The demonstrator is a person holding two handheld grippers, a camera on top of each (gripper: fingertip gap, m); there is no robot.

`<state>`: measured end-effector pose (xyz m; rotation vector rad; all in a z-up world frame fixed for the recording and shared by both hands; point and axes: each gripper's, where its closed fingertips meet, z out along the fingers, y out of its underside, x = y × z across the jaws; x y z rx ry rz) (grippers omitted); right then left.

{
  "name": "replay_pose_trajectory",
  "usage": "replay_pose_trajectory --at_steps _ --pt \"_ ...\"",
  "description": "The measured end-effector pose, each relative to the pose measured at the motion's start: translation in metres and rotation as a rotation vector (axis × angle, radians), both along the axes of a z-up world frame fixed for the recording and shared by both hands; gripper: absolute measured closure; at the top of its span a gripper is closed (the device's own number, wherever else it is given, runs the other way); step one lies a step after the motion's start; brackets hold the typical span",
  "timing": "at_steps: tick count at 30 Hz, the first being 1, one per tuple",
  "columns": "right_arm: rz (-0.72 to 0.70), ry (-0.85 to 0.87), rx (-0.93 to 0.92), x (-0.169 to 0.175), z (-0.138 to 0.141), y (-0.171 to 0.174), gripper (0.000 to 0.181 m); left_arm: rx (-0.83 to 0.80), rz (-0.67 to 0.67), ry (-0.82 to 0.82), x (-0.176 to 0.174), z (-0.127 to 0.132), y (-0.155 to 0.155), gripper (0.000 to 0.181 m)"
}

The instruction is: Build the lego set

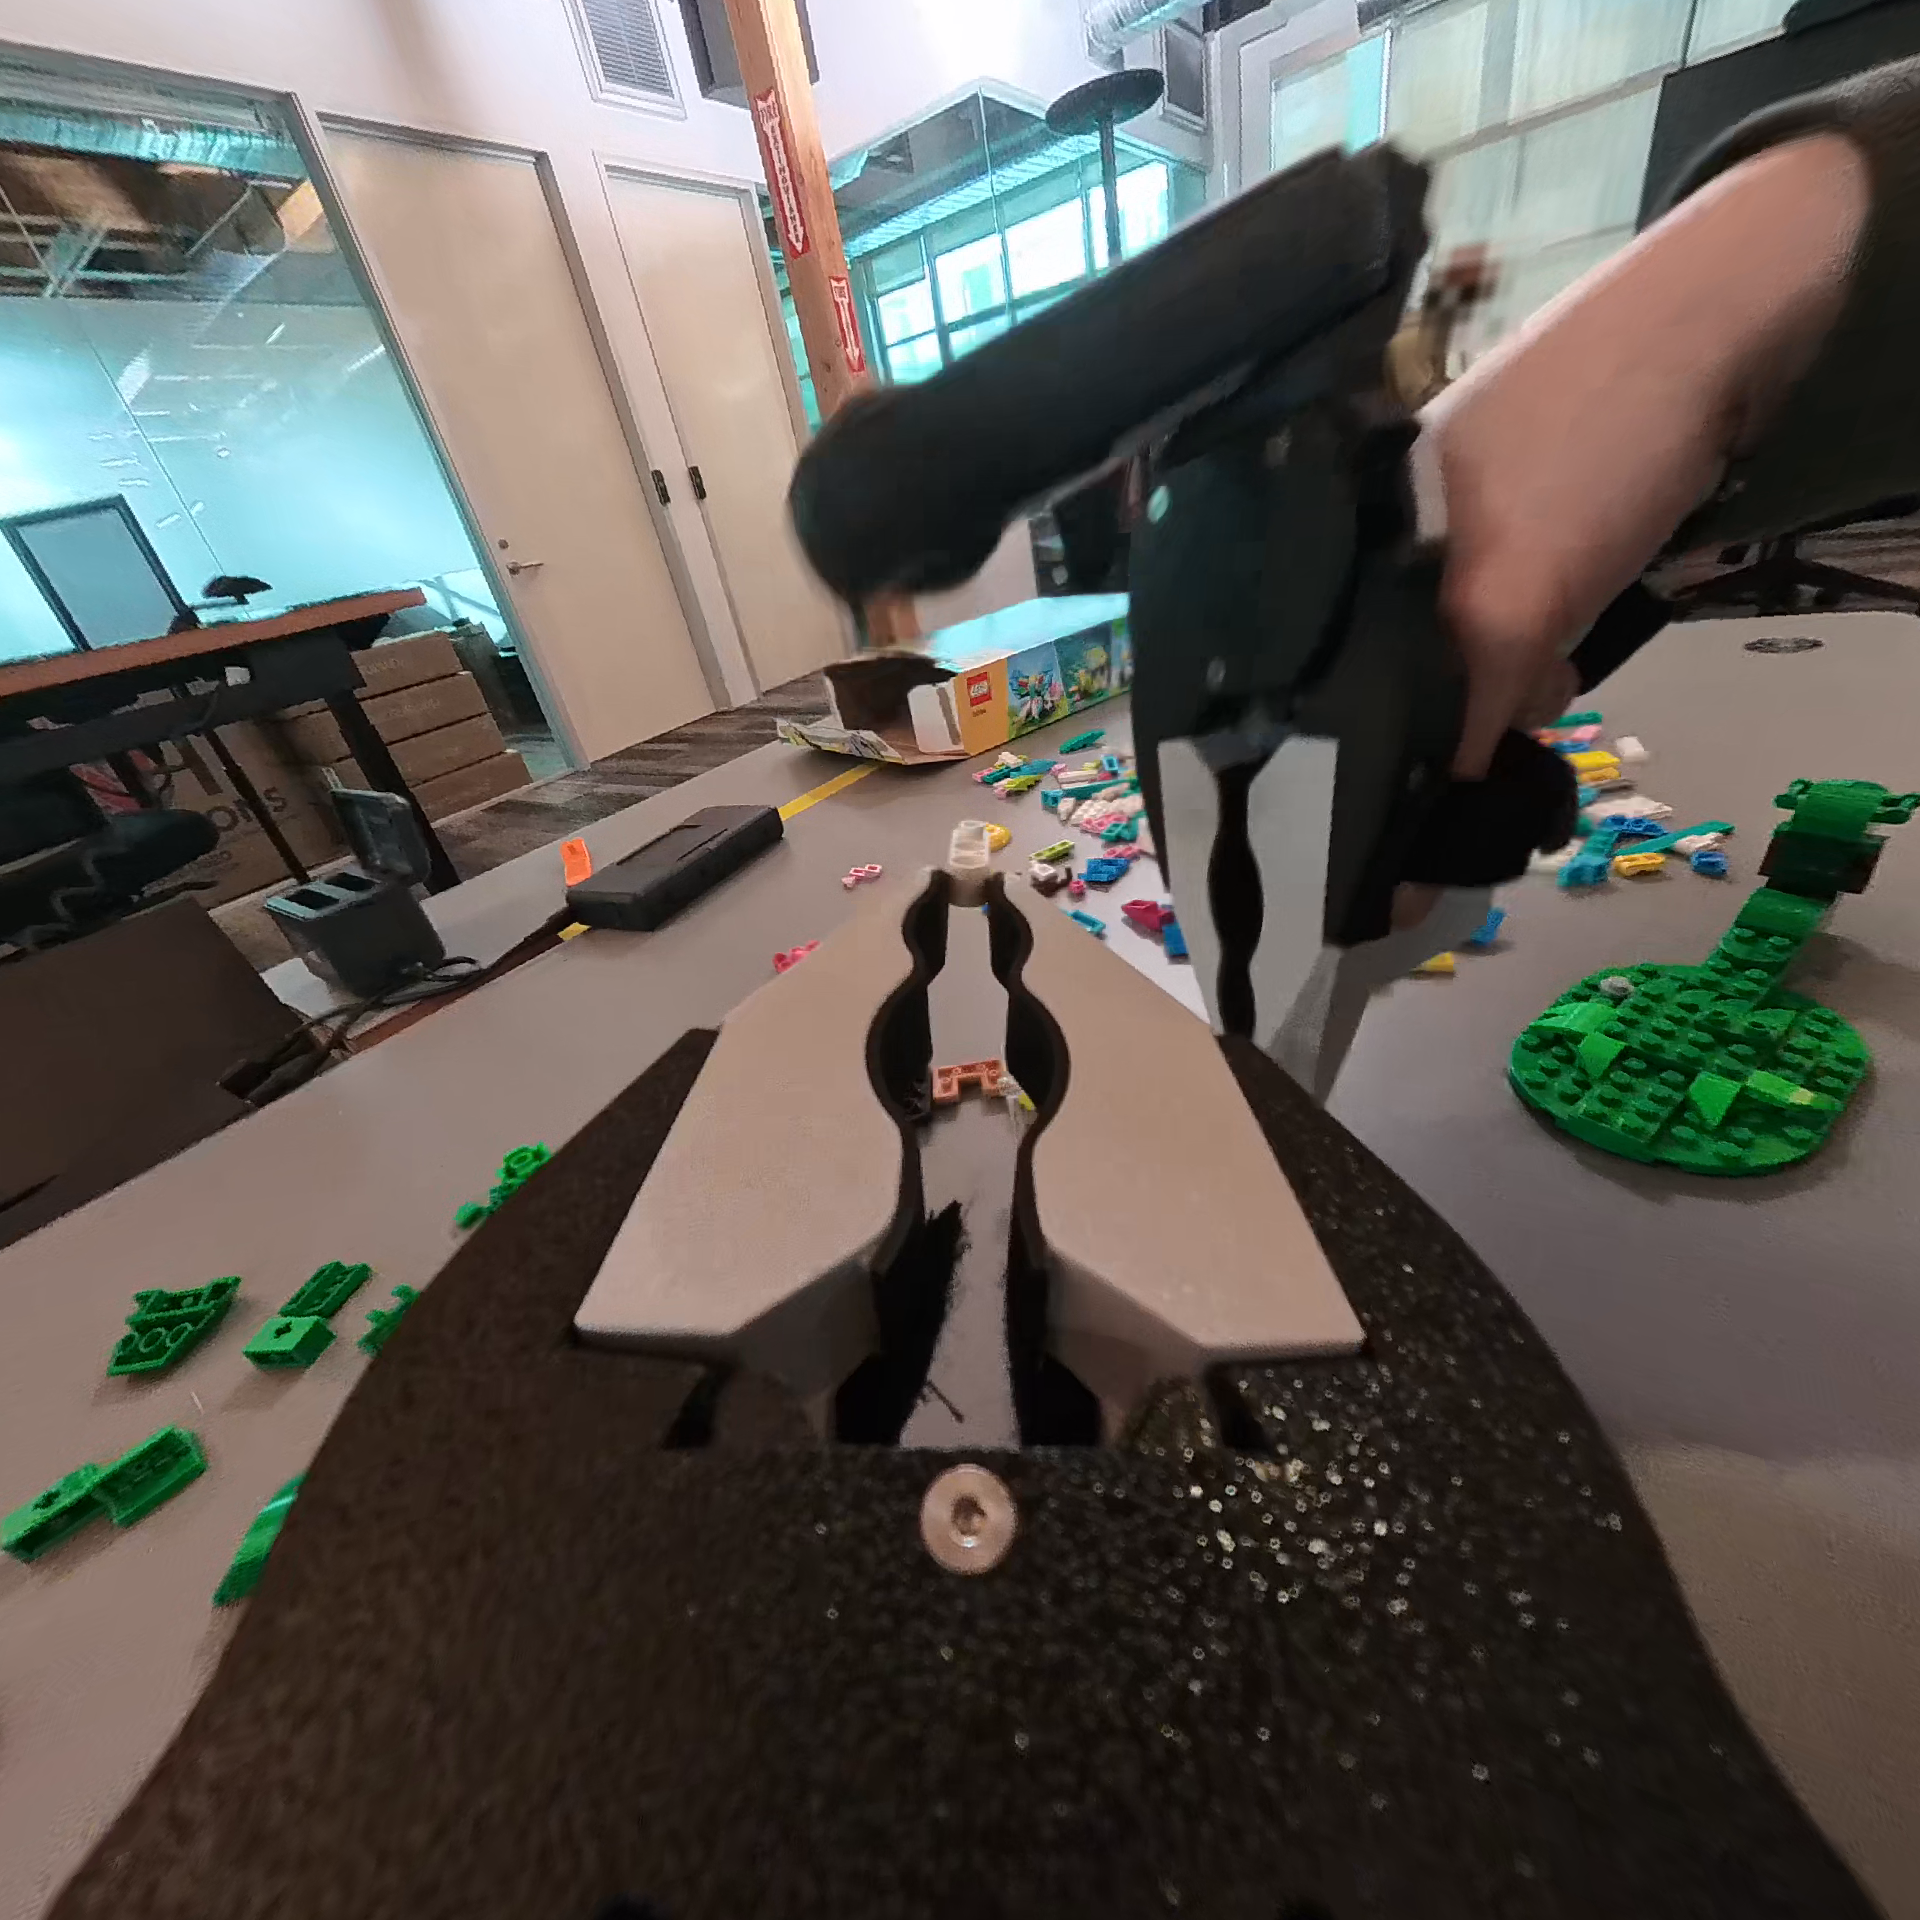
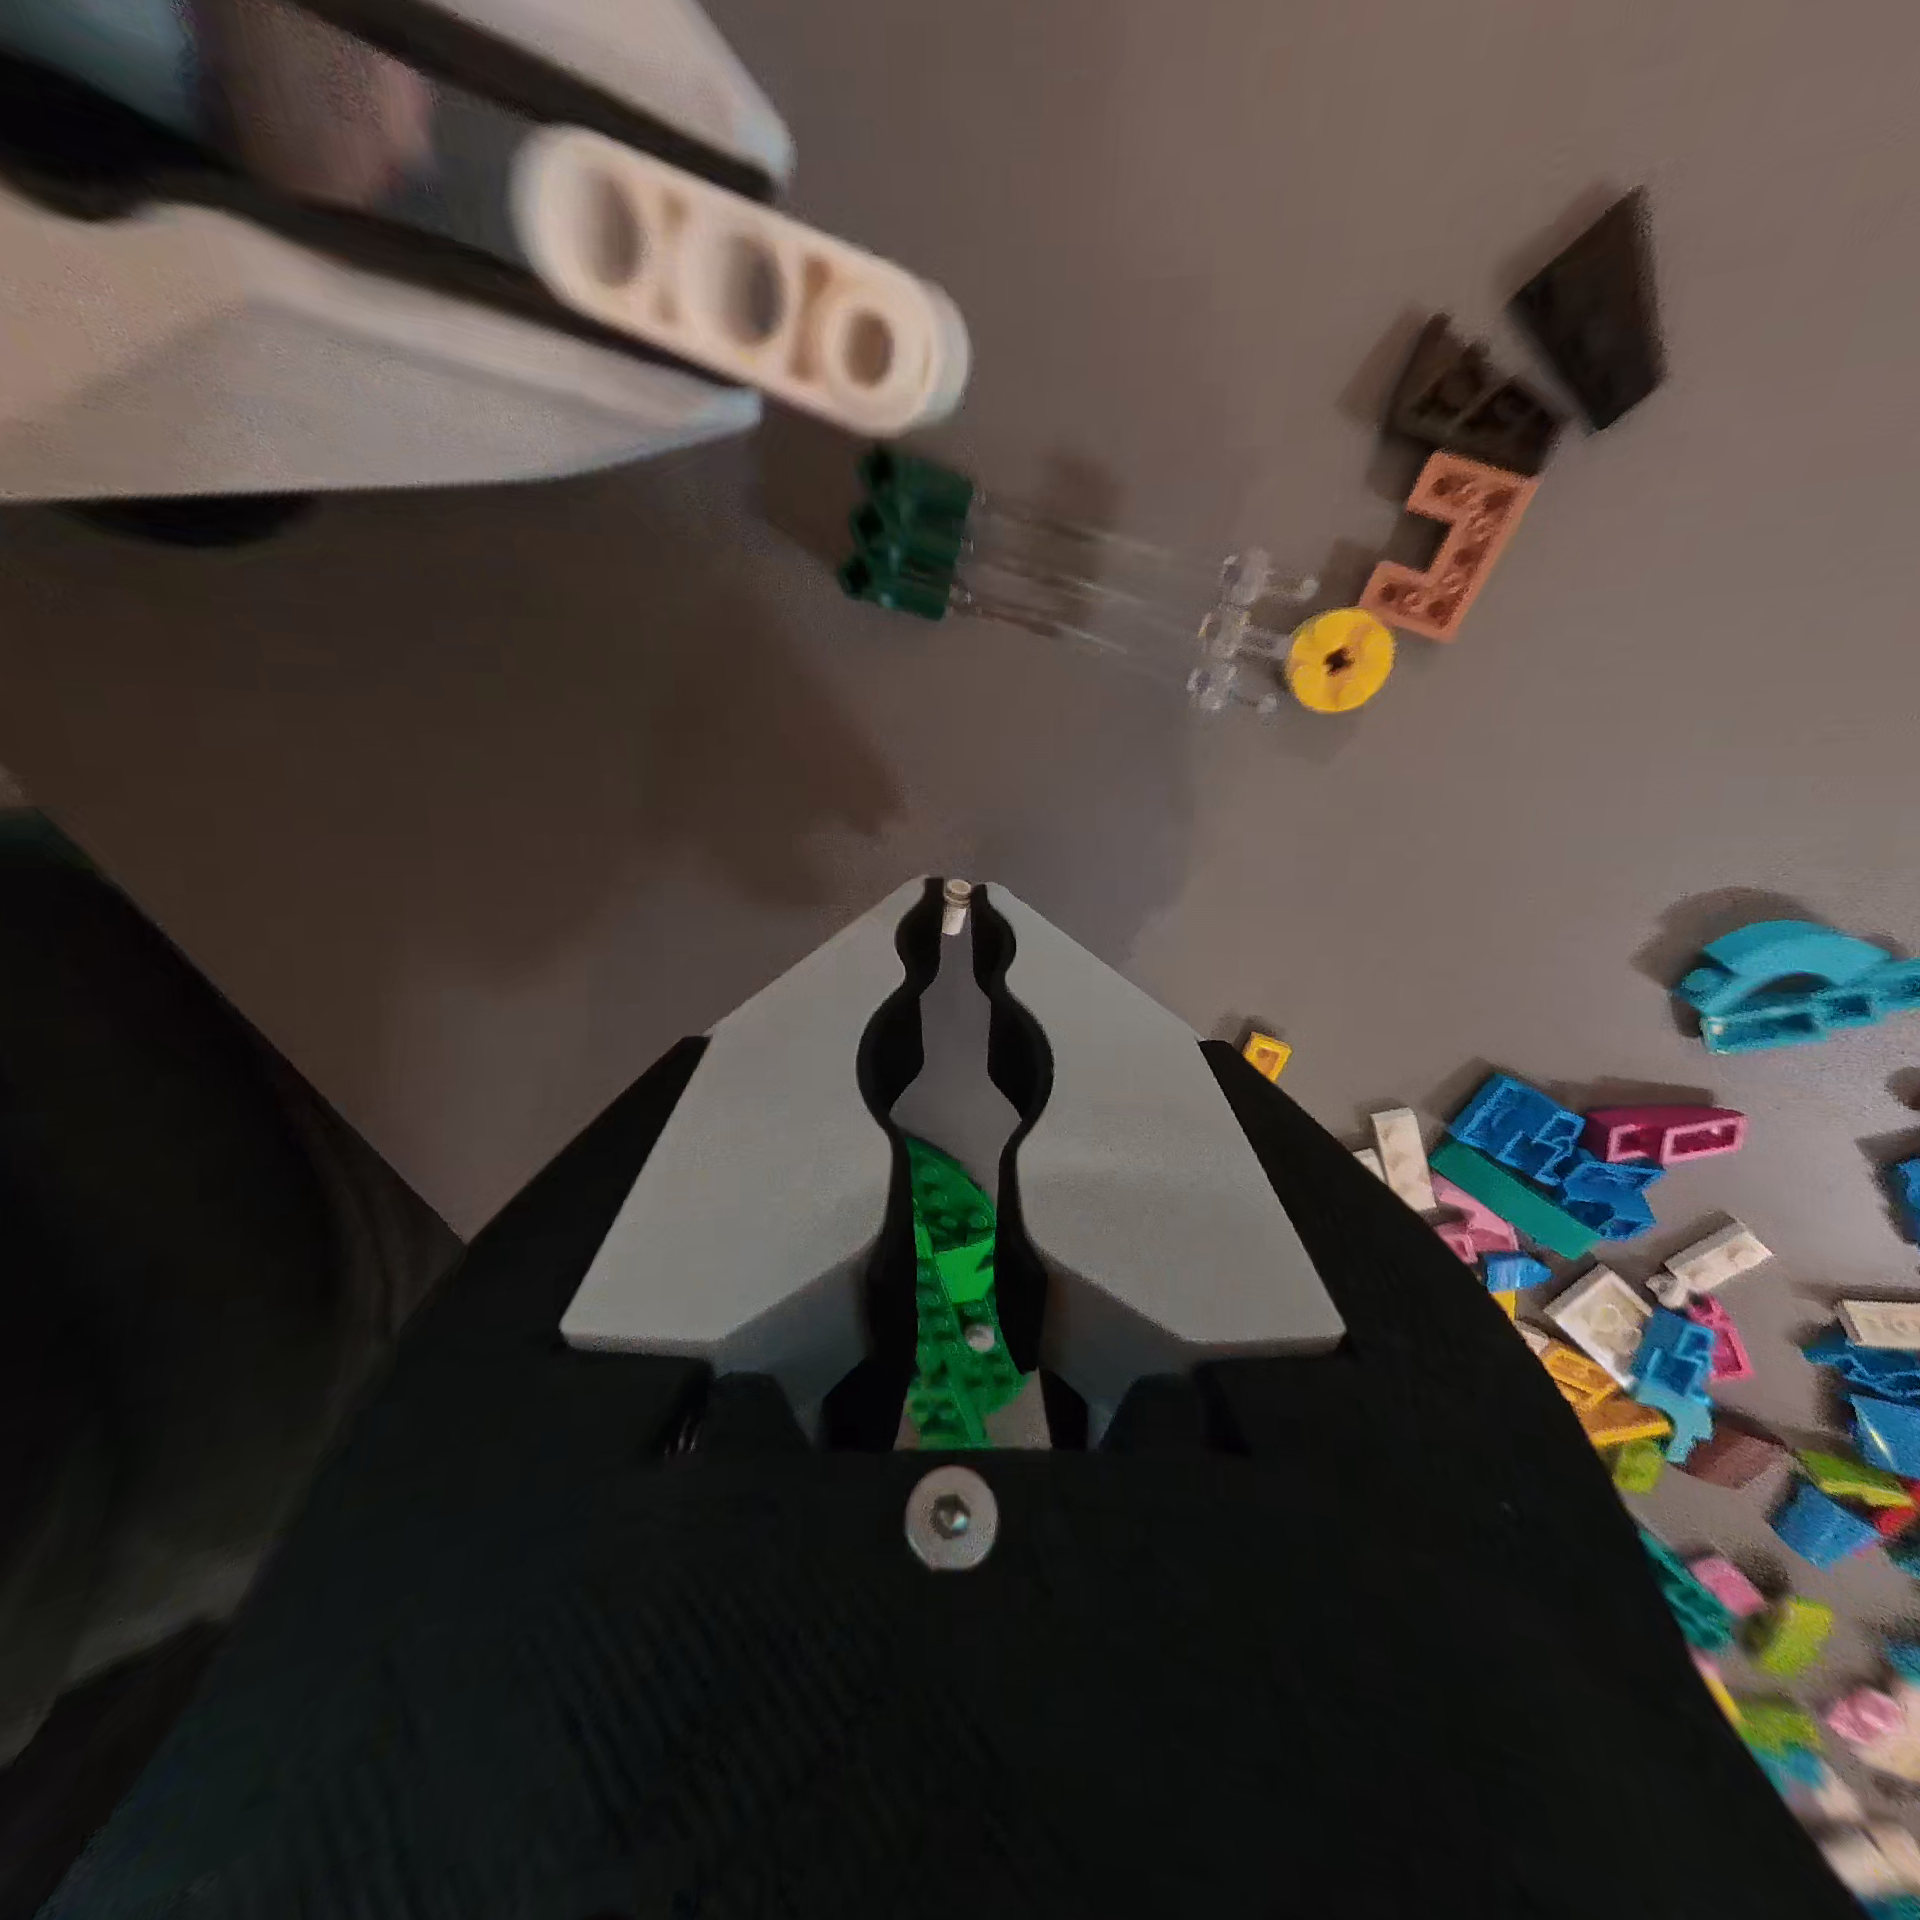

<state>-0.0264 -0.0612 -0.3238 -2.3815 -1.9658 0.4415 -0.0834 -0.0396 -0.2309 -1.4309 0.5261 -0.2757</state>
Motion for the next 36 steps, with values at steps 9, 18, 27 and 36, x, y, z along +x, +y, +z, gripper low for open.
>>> replay_pose_trajectory --at_steps 9,18,27,36 --pt "-0.127 1.054 0.076 -0.042 0.118 0.006 0.177 -0.142 -0.154 -0.282 -0.001 0.002 0.001 0.177" --pt "-0.18 1.127 0.09 -0.056 0.112 0.011 0.178 -0.156 -0.236 -0.257 0.016 0.001 -0.007 0.176" --pt "-0.112 1.108 0.141 -0.056 0.109 0.007 0.177 -0.16 -0.269 -0.273 0.018 0.004 -0.009 0.177" --pt "0.059 0.982 0.302 -0.054 0.106 0.005 0.177 -0.158 -0.282 -0.255 0.02 0.002 -0.01 0.177"
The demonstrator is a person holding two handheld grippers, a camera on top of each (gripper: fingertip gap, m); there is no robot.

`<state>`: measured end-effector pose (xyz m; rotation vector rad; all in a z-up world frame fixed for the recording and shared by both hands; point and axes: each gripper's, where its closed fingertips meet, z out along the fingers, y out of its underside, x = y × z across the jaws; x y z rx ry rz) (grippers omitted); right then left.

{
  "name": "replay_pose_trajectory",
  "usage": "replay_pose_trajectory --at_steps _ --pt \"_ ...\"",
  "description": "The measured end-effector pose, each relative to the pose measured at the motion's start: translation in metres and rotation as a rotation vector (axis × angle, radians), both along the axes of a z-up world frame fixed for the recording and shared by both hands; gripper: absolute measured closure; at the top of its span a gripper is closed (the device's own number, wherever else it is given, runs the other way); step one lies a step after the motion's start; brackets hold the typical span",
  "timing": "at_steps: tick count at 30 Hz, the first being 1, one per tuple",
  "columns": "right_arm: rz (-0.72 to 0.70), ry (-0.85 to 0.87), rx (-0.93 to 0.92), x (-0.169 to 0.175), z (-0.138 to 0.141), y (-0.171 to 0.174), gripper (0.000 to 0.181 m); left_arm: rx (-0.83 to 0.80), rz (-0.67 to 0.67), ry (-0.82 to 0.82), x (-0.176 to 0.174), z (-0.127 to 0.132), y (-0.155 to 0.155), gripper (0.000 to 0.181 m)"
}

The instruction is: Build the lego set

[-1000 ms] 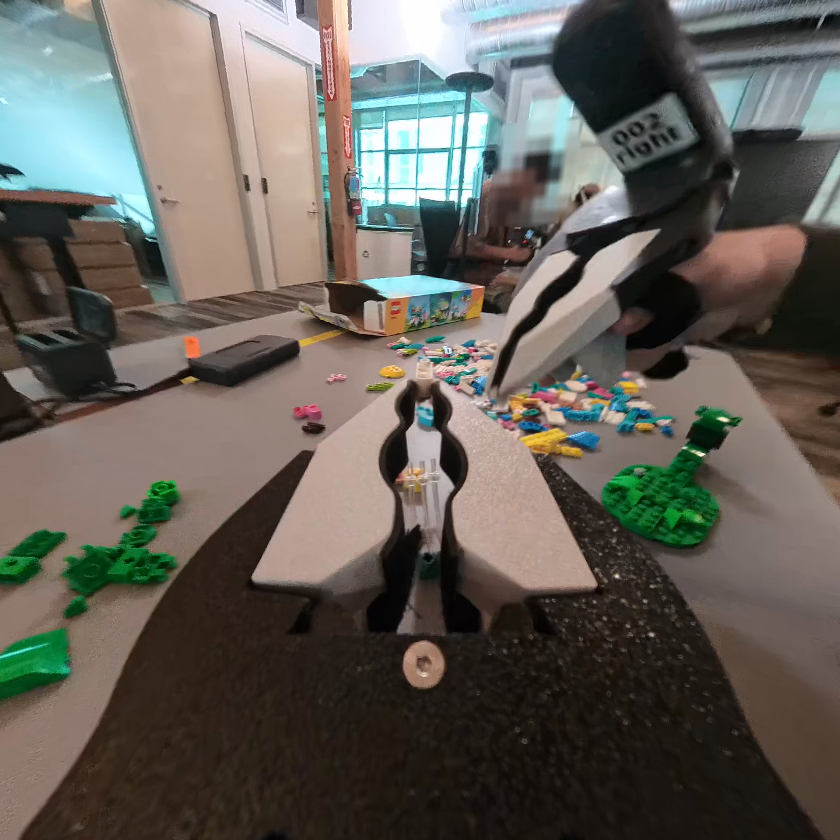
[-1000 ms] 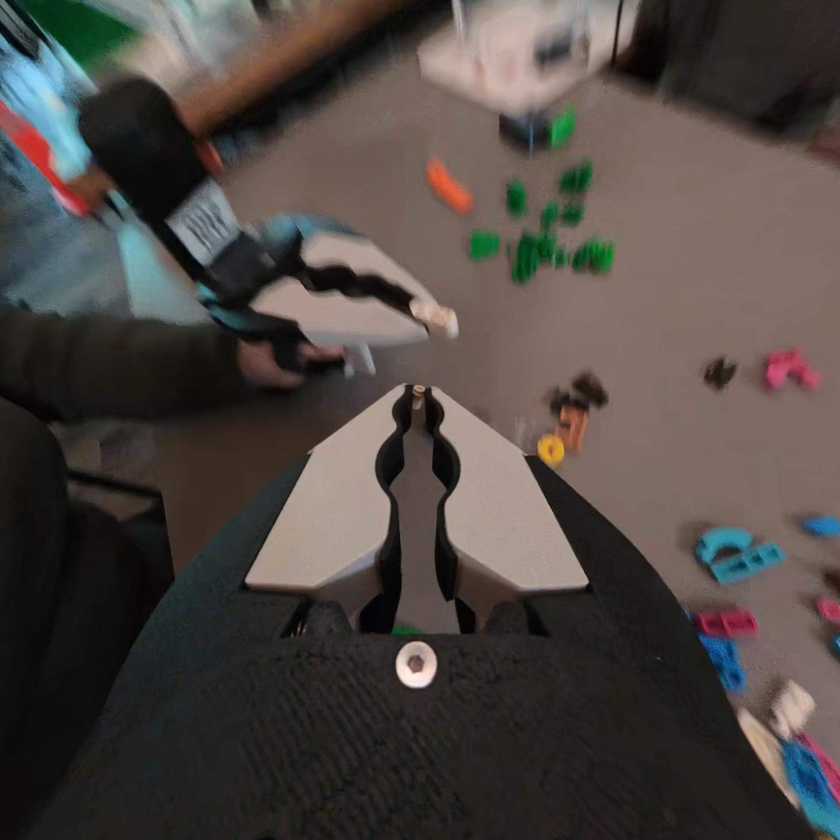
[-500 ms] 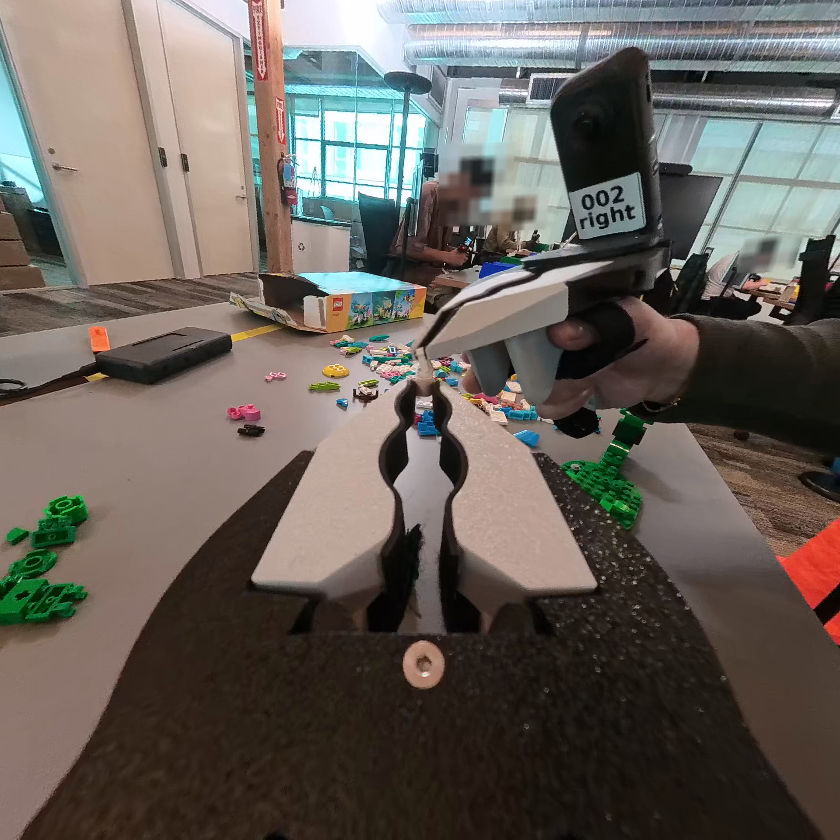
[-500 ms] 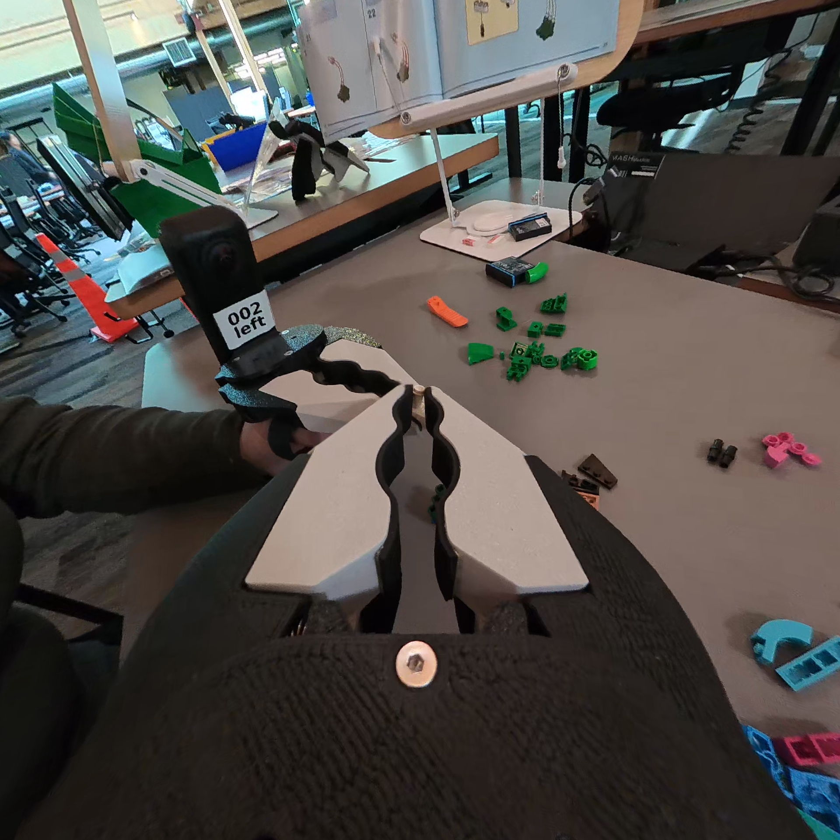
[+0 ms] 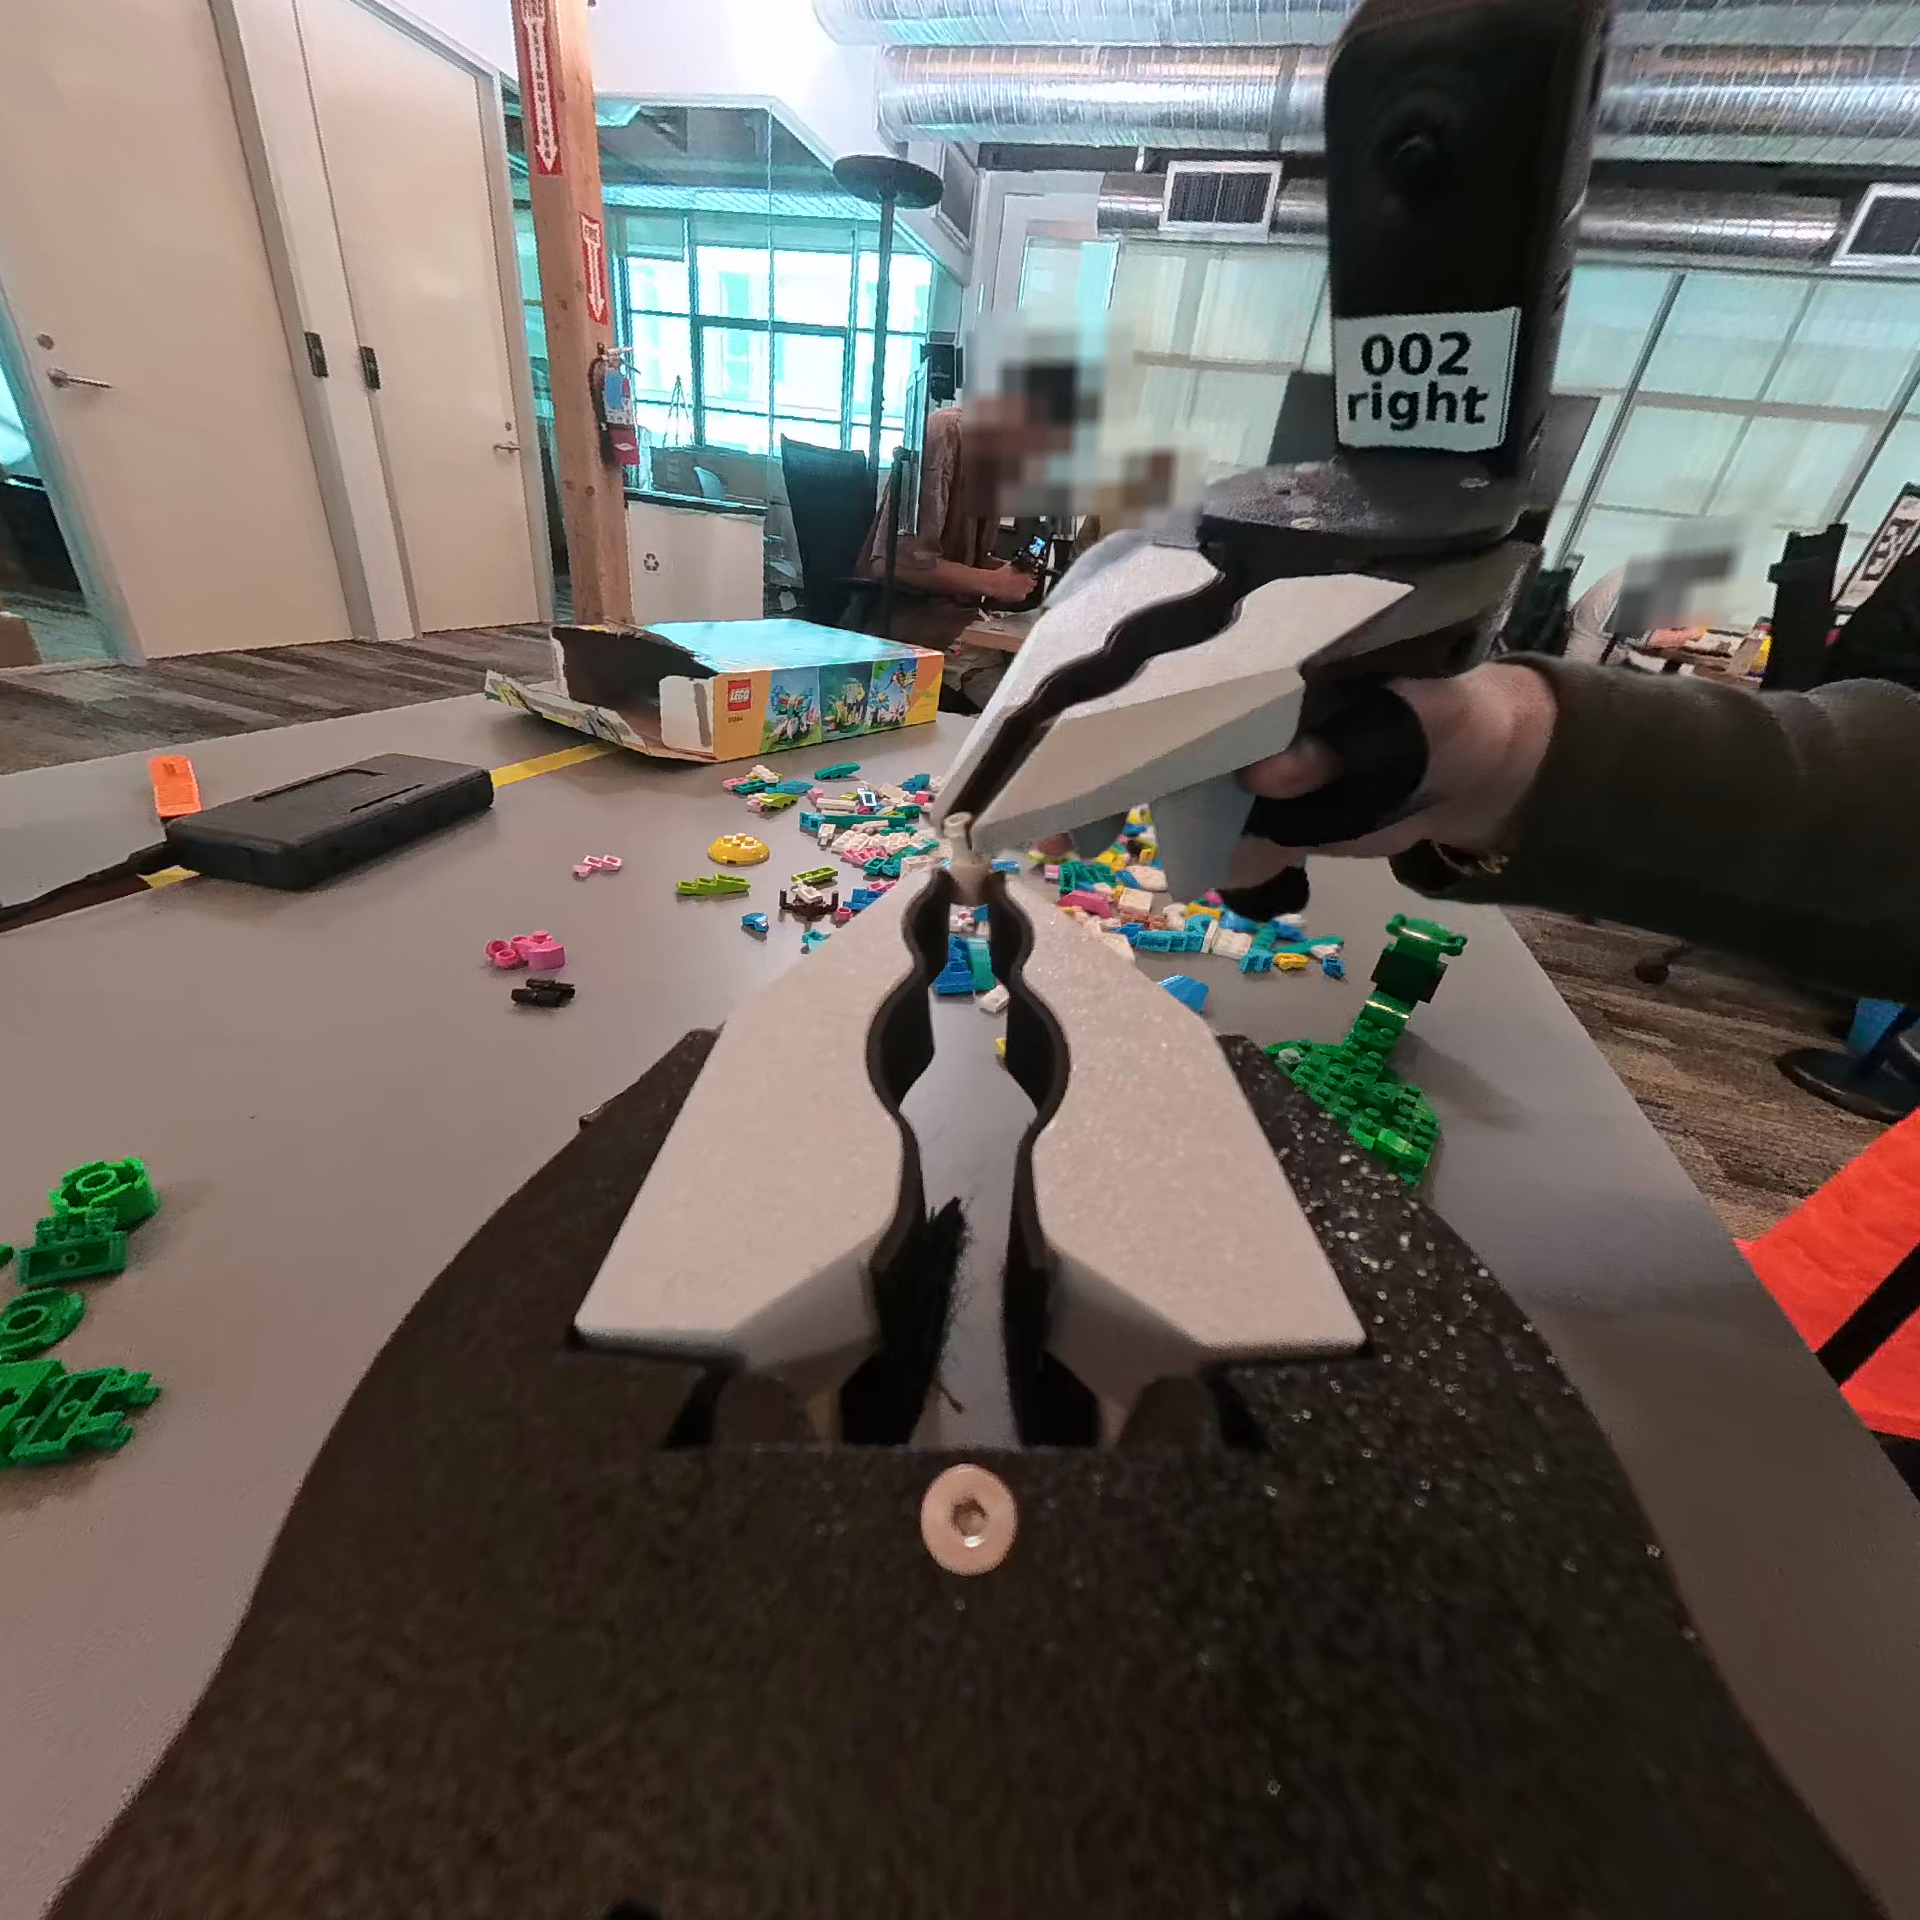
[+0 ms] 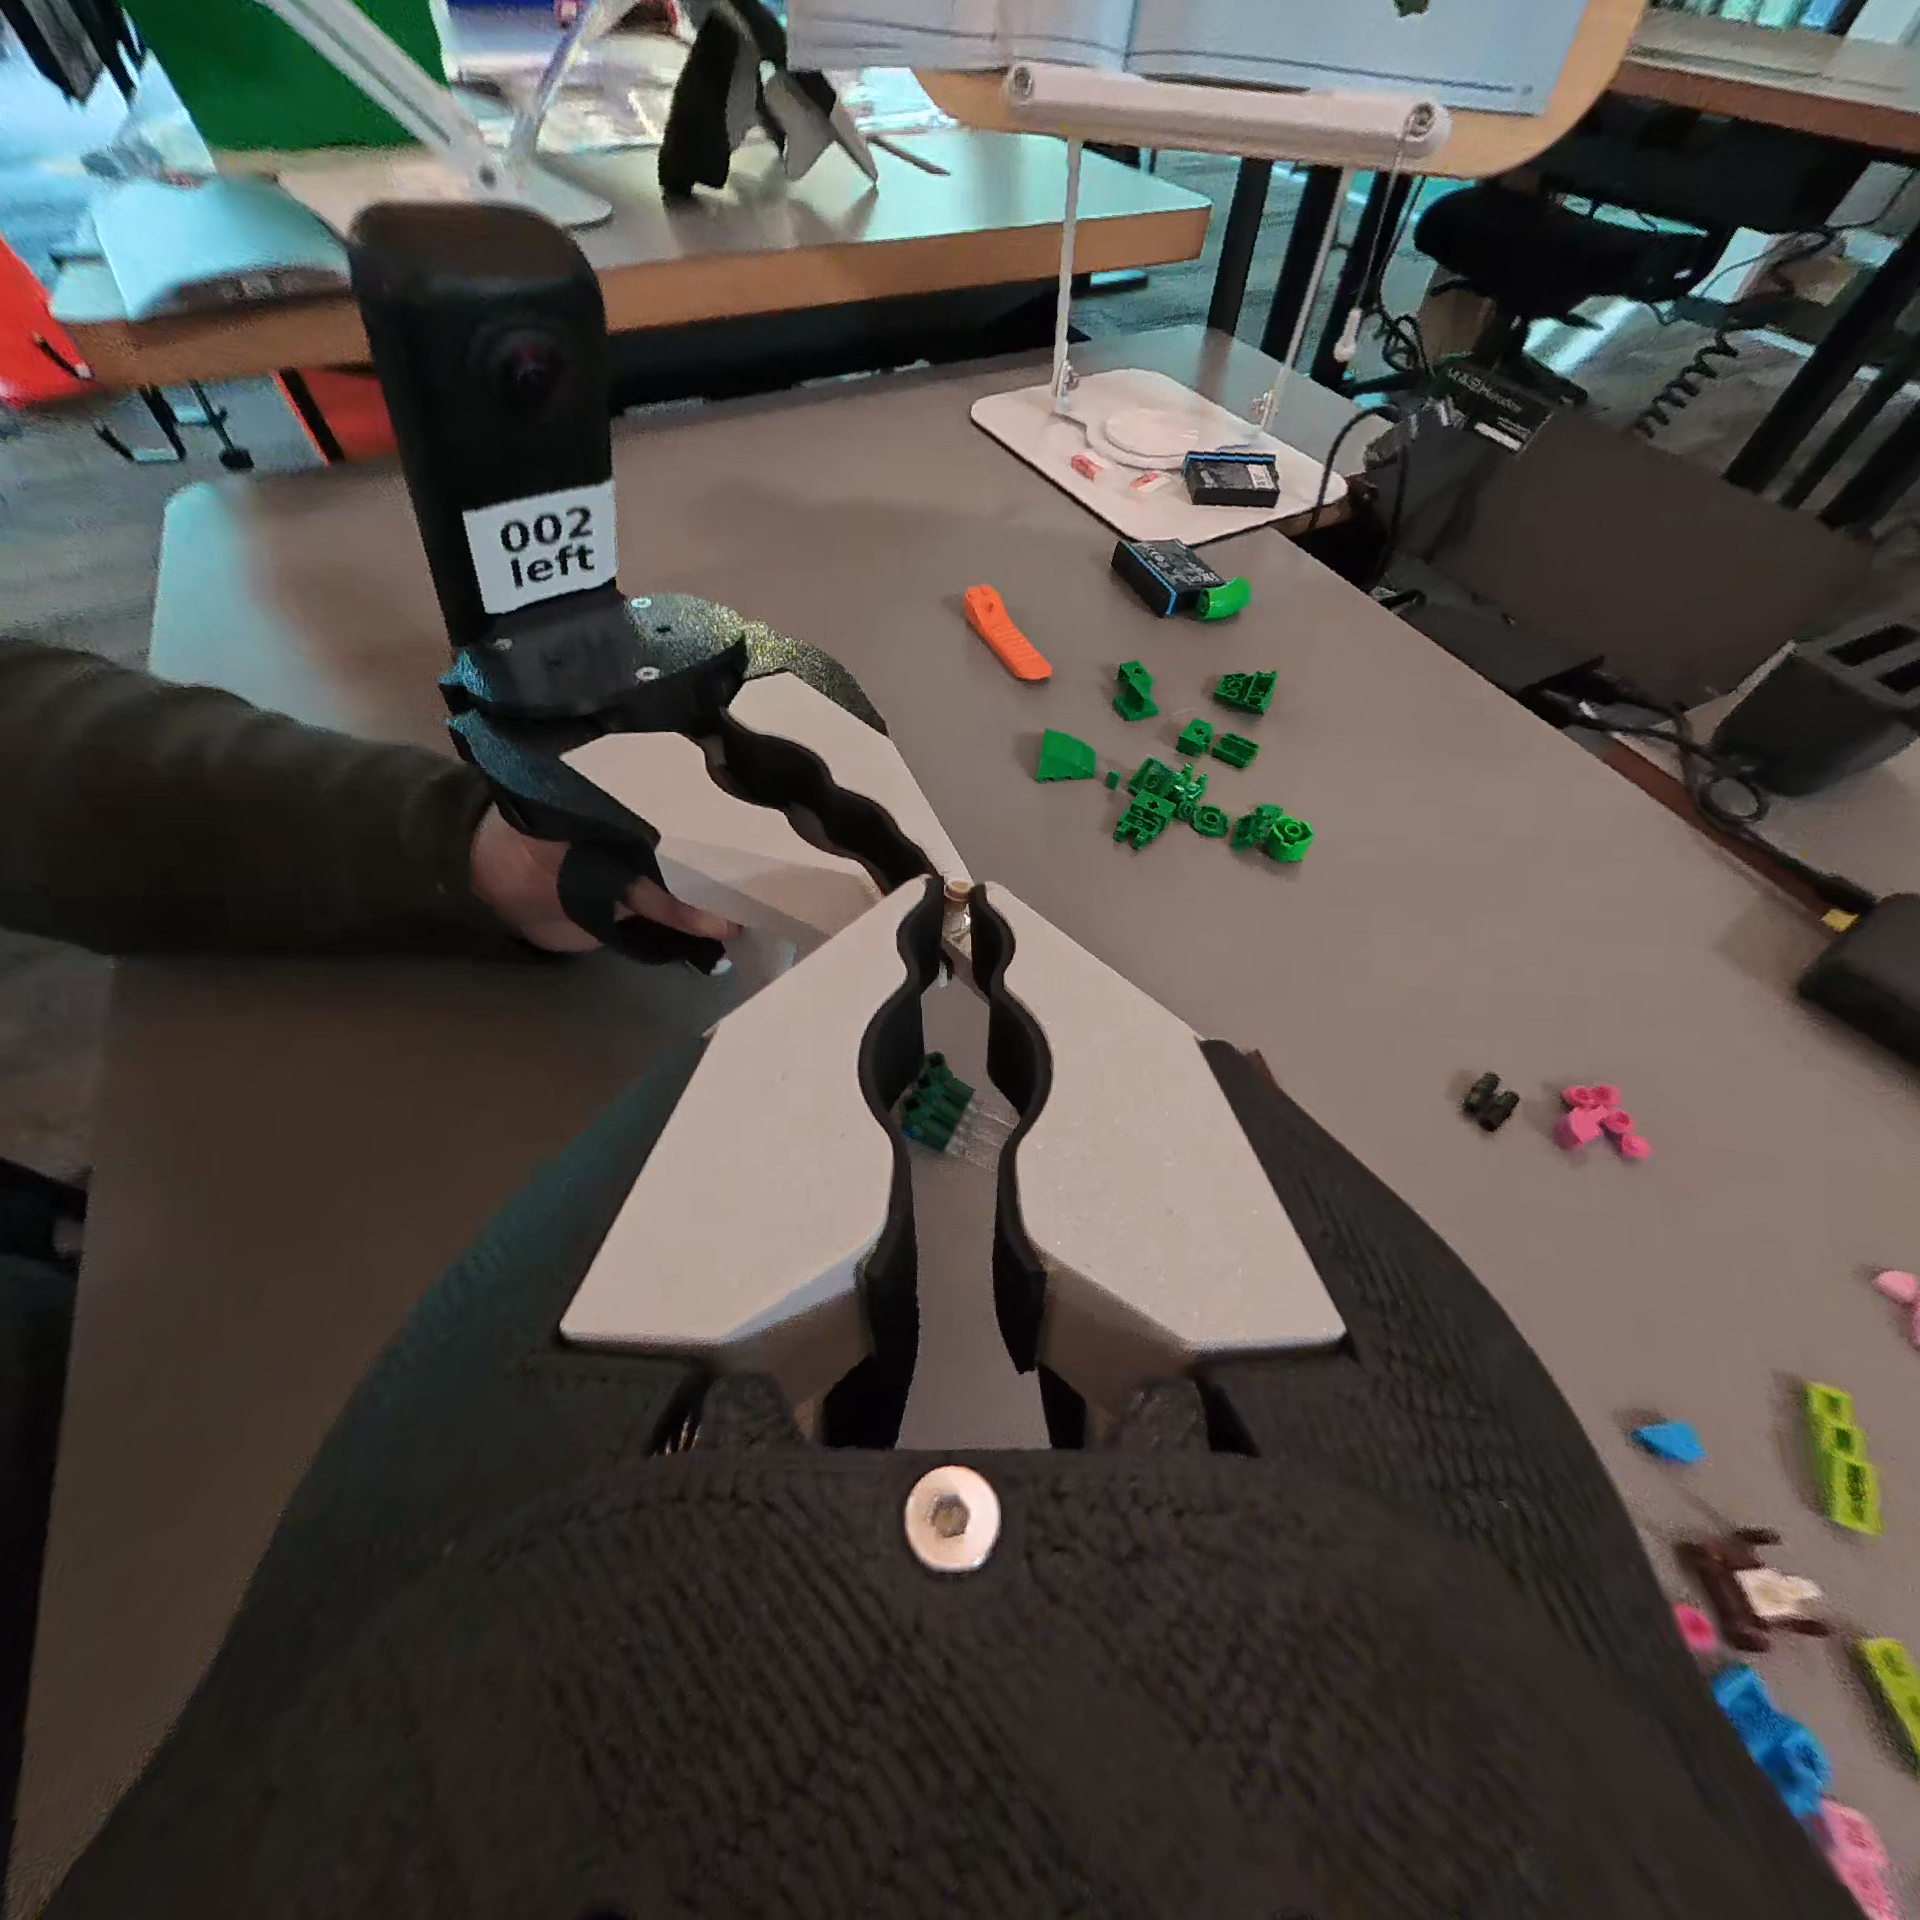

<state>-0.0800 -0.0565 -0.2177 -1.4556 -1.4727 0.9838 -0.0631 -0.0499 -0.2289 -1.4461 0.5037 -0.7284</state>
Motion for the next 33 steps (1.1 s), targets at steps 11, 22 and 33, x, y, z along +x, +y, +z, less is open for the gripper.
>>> replay_pose_trajectory --at_steps 11,22,33 --pt "0.183 -0.039 0.012 0.009 0.007 -0.014 0.177 0.043 -0.109 -0.042 0.009 0.008 -0.013 0.177" --pt "0.331 -0.036 -0.013 0.025 0.008 -0.03 0.177 0.065 -0.242 -0.029 0.026 0.009 -0.029 0.177" --pt "0.34 -0.055 0.017 0.031 0.001 -0.031 0.177 0.036 -0.274 -0.011 0.032 0.002 -0.031 0.177"
